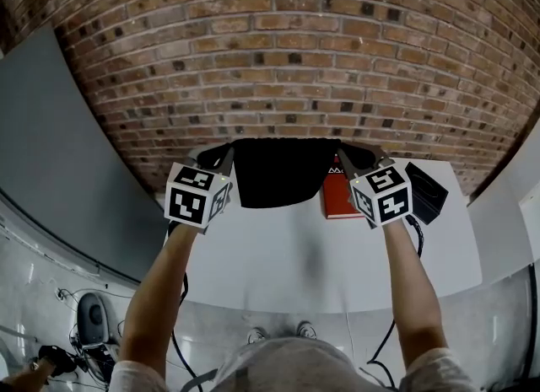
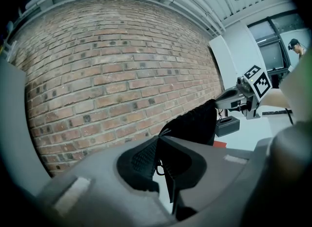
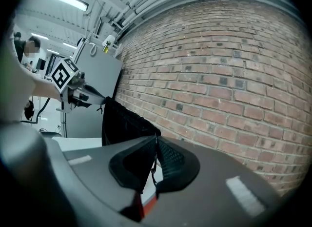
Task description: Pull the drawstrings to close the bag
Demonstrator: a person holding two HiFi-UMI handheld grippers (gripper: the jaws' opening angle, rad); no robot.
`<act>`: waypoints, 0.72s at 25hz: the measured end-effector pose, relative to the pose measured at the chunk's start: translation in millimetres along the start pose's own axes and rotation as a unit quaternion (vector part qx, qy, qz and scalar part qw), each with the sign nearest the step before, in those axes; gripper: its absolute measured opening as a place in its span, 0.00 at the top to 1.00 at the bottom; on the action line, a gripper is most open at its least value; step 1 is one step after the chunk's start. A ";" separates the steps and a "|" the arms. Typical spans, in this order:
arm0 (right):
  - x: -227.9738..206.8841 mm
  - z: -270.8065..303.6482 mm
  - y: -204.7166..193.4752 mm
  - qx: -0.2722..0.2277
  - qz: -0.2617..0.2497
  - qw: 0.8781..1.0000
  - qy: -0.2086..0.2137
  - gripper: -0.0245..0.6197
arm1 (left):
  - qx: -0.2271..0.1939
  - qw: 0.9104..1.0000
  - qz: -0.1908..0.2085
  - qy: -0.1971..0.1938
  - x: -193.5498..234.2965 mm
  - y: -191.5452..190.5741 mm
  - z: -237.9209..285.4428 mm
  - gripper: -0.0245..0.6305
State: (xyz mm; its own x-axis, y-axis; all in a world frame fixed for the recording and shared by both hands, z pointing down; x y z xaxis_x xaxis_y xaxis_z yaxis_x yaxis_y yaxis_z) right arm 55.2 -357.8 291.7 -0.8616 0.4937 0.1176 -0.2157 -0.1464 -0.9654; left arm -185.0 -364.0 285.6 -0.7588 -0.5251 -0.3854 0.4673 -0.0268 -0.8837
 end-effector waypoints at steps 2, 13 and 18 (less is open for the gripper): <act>-0.3 0.9 0.0 0.002 -0.004 1.000 -0.001 0.95 | 0.002 1.000 0.006 0.000 1.3 -0.3 0.0 0.95; -3.6 4.0 4.1 -0.003 0.004 1.000 0.001 0.95 | 0.008 1.000 0.007 0.027 13.8 -1.9 1.2 0.96; -0.8 4.7 1.2 0.000 -0.005 1.000 0.007 0.95 | 0.007 0.999 -0.006 0.042 20.6 -3.3 0.7 0.96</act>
State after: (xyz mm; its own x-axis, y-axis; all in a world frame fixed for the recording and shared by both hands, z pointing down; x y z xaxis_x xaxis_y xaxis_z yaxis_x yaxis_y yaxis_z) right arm 53.5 -362.4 291.5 -0.8528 0.5075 0.1233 -0.2235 -0.1412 -0.9644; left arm -201.8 -375.4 280.7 -0.8001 -0.4507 -0.3958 0.4634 -0.0455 -0.8850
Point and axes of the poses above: the fingertips, and each gripper's own axes: z forward along the fingers, x to its left, y out of its top, the point moved 2 cm from there along -z, backward along the fingers, and after that the axes turned 10 degrees about z, right-handed, at the moved point
